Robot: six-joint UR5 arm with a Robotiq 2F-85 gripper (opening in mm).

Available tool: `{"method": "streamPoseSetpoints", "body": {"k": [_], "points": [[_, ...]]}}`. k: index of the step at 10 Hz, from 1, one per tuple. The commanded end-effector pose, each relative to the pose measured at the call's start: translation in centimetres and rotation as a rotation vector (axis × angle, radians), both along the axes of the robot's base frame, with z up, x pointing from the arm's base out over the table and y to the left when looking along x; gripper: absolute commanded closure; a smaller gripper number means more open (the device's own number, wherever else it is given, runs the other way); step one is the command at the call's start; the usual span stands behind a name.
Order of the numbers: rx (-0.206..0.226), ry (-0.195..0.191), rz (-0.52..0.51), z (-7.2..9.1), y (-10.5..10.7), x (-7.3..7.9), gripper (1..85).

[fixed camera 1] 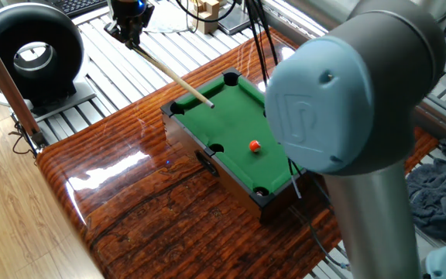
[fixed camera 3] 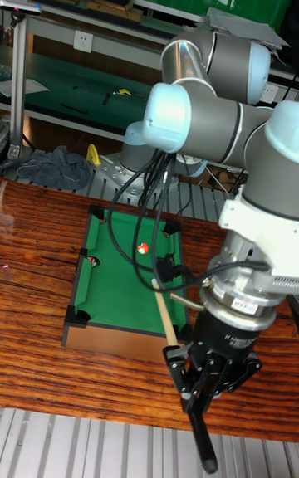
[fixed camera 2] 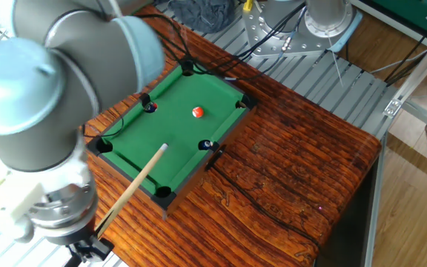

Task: Hit the pool ball

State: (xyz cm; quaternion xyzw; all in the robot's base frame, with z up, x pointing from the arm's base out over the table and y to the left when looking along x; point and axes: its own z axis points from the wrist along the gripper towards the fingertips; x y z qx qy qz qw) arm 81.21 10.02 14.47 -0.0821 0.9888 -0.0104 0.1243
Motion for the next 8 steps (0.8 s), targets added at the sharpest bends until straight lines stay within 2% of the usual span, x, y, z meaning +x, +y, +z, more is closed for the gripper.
{"method": "streamPoseSetpoints", "body": {"k": [1, 3, 6, 8], "points": [[0.051, -0.019, -0.015, 0.8, 1.6, -1.0, 84.3], [0.064, -0.039, -0.011, 0.8, 2.0, -1.6, 84.3], [0.034, -0.073, 0.004, 0.4, 2.2, -2.0, 84.3], [0.028, -0.079, 0.008, 0.2, 2.2, -2.2, 84.3]]}}
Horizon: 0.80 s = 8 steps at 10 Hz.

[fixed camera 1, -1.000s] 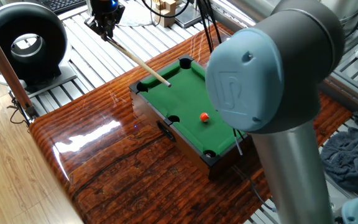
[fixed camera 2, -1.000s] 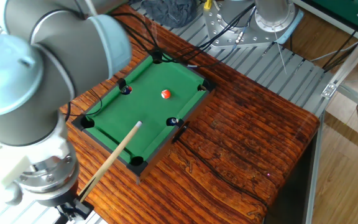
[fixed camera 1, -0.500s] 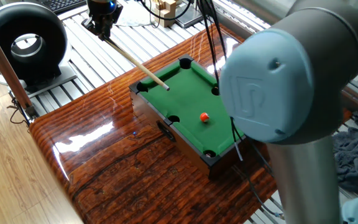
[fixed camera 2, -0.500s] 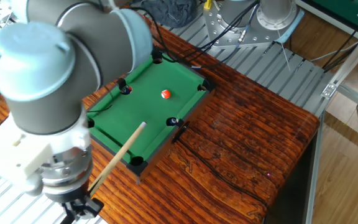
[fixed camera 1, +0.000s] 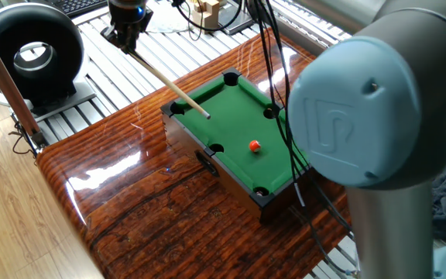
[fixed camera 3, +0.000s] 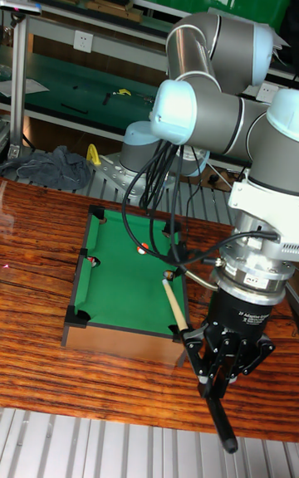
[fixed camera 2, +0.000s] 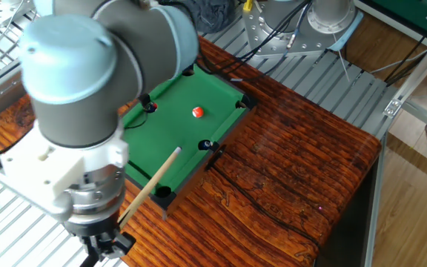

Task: Hit the pool ball

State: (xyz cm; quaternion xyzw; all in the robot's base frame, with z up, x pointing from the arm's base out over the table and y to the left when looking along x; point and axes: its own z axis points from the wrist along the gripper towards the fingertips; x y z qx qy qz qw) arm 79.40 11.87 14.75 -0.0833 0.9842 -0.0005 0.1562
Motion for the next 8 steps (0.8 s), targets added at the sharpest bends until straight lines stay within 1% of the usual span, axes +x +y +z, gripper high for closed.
{"method": "streamPoseSetpoints", "body": {"k": [1, 4, 5, 7, 8], "points": [[-0.001, -0.017, 0.005, -0.1, 0.3, -0.6, 84.3], [-0.035, -0.014, 0.034, -0.5, -0.2, -1.3, 84.3], [-0.042, -0.008, 0.039, -0.6, -0.4, -1.6, 84.3], [-0.035, 0.049, 0.044, -1.2, -0.5, -3.0, 84.3], [-0.017, 0.067, 0.038, -1.4, -0.4, -3.6, 84.3]]}}
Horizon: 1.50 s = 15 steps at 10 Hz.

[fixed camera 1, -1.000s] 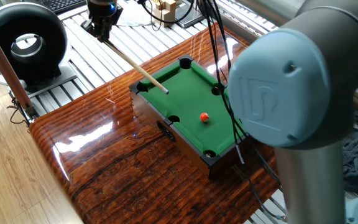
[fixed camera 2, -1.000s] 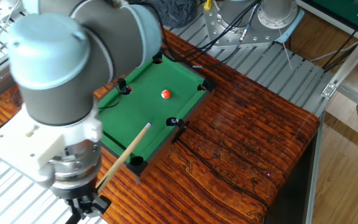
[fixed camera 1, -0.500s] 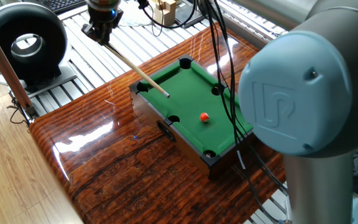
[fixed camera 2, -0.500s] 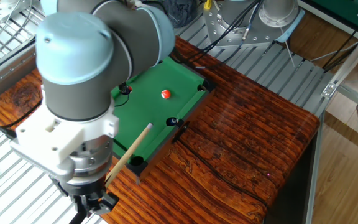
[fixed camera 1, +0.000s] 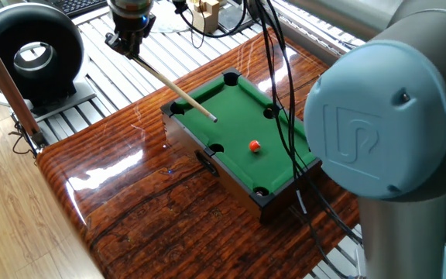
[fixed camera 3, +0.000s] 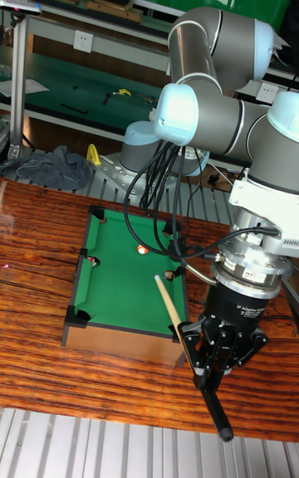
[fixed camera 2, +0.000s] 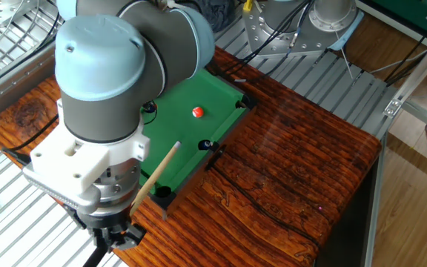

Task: Hit the pool ball

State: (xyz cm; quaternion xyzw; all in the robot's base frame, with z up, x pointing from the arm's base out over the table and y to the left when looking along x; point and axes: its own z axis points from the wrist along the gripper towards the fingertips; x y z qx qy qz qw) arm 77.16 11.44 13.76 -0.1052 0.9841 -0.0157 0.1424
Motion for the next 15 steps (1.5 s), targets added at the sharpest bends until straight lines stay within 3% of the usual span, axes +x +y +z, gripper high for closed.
{"method": "streamPoseSetpoints", "body": {"k": [1, 9, 12, 15], "points": [[0.025, 0.044, -0.001, -0.4, 0.1, -1.5, 84.3], [0.013, 0.037, 0.020, -1.0, 0.5, -2.7, 84.3], [-0.007, 0.003, 0.034, -2.2, 0.8, -2.8, 84.3], [0.005, 0.031, 0.051, -2.4, 0.8, -4.0, 84.3]]}}
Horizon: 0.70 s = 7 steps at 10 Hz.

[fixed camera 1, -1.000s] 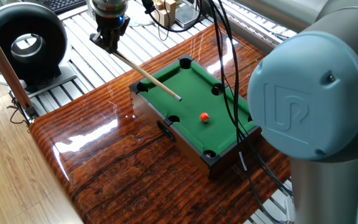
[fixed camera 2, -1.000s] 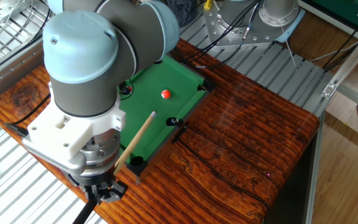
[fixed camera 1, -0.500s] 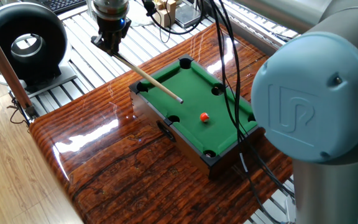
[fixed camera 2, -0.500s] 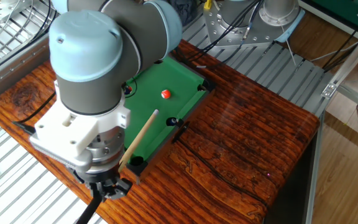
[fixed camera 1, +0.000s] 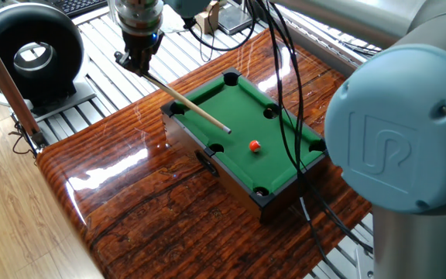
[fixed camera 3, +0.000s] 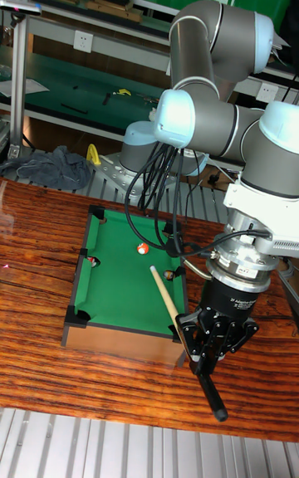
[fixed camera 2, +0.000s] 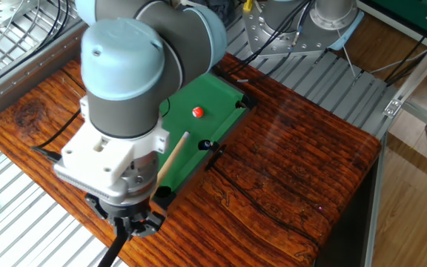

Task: Hit the pool ball

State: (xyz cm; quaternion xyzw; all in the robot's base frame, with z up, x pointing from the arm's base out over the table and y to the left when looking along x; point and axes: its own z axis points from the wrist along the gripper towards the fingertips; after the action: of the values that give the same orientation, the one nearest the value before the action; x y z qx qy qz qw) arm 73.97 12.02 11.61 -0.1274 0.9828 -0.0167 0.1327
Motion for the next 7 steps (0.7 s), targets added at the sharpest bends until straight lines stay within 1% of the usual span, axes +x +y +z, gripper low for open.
{"method": "streamPoseSetpoints", "body": {"k": [1, 4, 7], "points": [[0.022, 0.018, 0.010, -0.30, 0.35, -1.06, 84.3], [0.030, 0.027, 0.013, -0.38, 0.30, -1.49, 84.3], [0.027, 0.036, 0.019, -0.39, 0.04, -1.98, 84.3]]}}
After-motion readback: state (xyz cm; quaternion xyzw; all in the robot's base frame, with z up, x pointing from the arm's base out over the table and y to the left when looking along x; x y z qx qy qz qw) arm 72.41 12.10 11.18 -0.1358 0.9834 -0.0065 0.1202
